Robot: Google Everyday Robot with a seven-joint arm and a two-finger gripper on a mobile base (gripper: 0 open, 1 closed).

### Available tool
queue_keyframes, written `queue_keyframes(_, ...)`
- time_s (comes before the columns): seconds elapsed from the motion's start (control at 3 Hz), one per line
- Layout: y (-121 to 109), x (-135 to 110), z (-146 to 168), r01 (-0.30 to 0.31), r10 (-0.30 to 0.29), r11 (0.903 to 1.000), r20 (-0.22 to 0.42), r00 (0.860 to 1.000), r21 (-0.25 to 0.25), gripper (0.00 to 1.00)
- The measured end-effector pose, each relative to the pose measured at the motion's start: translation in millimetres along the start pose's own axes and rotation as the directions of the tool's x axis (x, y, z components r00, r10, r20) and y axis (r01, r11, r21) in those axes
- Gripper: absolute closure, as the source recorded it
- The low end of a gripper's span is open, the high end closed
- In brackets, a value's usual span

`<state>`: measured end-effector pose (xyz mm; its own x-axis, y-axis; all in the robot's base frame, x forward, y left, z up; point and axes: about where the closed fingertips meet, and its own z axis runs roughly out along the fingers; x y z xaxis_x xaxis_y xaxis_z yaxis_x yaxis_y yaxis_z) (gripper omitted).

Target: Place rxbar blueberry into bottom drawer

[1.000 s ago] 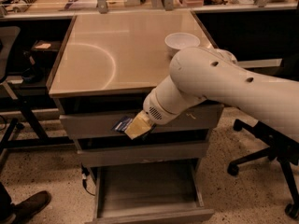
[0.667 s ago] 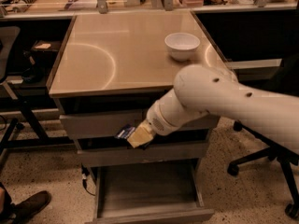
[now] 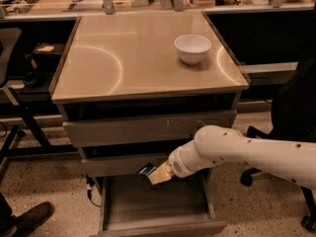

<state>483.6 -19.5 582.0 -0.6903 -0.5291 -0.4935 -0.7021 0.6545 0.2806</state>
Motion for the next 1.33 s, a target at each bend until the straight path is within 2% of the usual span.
queue_keyframes(0.33, 0.0, 0.0, 0.0, 0.000, 0.000, 1.0000, 0.000, 1.000, 0.000, 1.00)
queue_keyframes(0.67, -19.3, 21.6, 29.4, -0.051, 0.051, 0.9986, 0.002, 0.999, -0.013, 1.00)
queue_keyframes(1.0, -52.8, 49.8, 67.5, -0.126, 0.127, 0.9918, 0.035, 0.991, -0.017, 1.00)
queue_keyframes(1.33, -72.8, 77.0, 105.5, -0.203, 0.203, 0.9788, 0.026, 0.979, -0.028, 1.00)
